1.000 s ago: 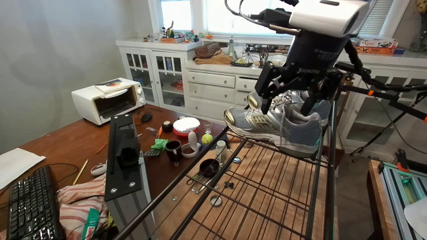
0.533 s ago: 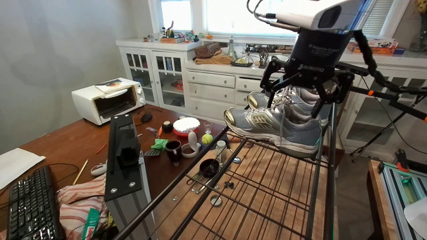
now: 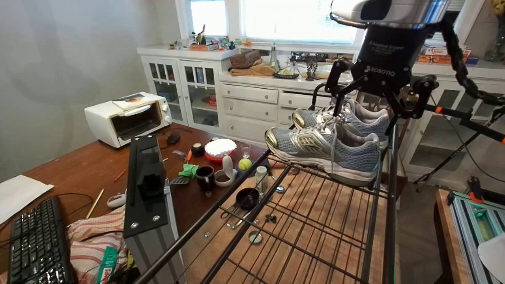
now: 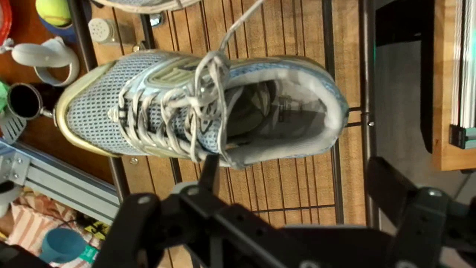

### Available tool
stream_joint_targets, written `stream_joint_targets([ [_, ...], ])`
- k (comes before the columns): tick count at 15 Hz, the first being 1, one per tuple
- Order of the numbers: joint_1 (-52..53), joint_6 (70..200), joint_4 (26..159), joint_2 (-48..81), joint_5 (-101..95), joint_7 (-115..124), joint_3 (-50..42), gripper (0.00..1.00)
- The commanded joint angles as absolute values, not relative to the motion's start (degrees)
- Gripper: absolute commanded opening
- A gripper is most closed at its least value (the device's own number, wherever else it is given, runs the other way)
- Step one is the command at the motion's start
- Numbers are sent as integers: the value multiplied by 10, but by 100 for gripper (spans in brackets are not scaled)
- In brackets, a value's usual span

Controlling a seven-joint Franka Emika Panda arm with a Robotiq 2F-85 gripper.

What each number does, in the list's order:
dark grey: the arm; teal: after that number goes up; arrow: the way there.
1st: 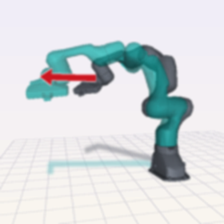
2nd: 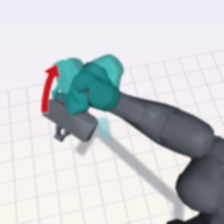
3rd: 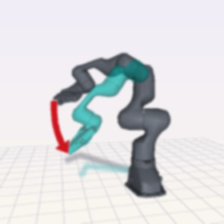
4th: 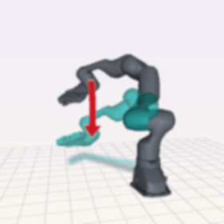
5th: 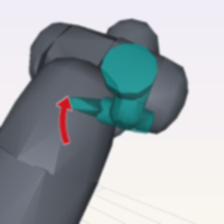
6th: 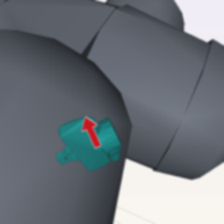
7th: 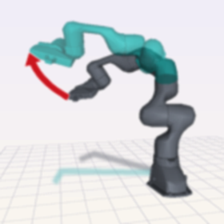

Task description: Turn the left sneaker around

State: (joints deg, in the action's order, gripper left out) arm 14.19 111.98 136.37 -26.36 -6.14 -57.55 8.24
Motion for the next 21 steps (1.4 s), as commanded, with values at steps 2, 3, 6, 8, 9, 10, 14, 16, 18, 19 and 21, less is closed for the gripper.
stream_joint_targets([
  [2, 129, 1098, 1355, -273, -43, -475, 61, 100],
  [3, 126, 1099, 1353, -274, -41, -454, 55, 100],
  [6, 115, 1102, 1350, -277, -35, -391, 41, 100],
  [8, 108, 1103, 1347, -279, -32, -347, 33, 100],
  [9, 105, 1103, 1345, -280, -30, -324, 29, 100],
  [10, 101, 1103, 1343, -281, -28, -302, 26, 100],
  [14, 88, 1110, 1343, -287, -20, -202, 21, 100],
  [16, 79, 1112, 1342, -290, -14, -150, 24, 100],
  [18, 71, 1114, 1343, -296, -9, -101, 24, 100],
  [19, 66, 1116, 1344, -299, -6, -76, 25, 100],
  [21, 55, 1119, 1347, -306, -2, -26, 28, 100],
])
